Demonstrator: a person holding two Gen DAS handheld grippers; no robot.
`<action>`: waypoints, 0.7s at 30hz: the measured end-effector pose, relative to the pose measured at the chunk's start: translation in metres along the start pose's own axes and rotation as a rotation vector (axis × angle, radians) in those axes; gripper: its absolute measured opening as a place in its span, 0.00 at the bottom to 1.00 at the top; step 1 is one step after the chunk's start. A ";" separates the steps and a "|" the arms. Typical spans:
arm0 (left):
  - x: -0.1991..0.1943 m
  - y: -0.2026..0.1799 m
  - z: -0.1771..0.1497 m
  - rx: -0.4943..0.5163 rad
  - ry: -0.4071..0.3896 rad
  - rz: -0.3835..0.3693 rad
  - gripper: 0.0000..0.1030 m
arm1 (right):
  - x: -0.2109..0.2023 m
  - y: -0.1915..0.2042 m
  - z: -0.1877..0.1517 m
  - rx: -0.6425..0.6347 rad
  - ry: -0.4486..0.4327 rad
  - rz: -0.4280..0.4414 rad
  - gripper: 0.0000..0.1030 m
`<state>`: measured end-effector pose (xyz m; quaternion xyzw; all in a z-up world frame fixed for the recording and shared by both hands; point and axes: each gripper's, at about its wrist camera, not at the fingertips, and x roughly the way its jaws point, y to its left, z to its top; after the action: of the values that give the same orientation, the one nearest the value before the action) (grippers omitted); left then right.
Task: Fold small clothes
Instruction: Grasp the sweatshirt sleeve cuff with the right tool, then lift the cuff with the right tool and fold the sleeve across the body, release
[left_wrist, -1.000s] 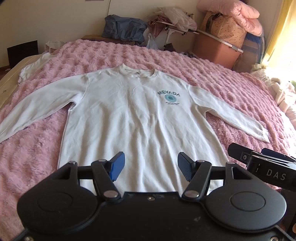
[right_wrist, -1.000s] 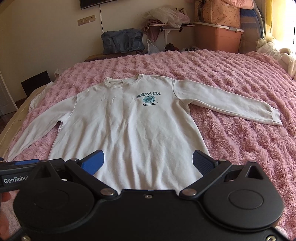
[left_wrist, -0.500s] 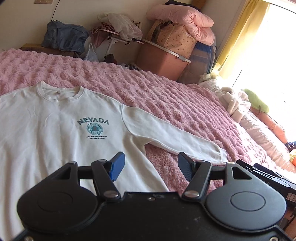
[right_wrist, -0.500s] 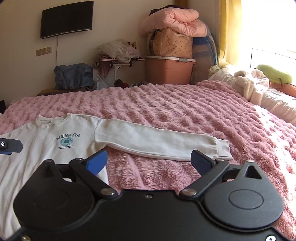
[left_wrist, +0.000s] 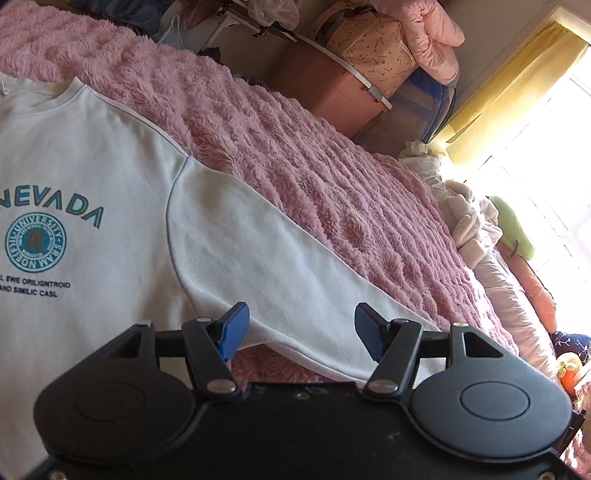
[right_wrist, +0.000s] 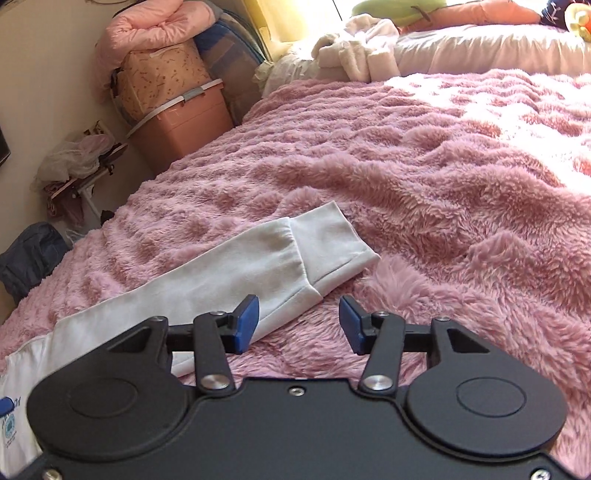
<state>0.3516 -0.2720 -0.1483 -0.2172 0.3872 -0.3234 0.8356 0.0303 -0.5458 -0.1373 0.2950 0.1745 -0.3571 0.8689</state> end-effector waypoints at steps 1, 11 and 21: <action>0.008 0.000 0.000 -0.001 0.006 0.001 0.65 | 0.006 -0.004 0.001 0.029 -0.001 0.004 0.49; 0.044 0.010 -0.018 0.037 0.039 0.028 0.65 | 0.051 -0.019 0.006 0.196 -0.004 0.012 0.55; 0.046 0.007 -0.017 0.075 0.063 0.040 0.65 | 0.052 -0.029 0.016 0.289 -0.031 0.021 0.09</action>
<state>0.3633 -0.3020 -0.1861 -0.1675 0.4051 -0.3277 0.8369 0.0460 -0.5997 -0.1629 0.4132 0.1046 -0.3740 0.8237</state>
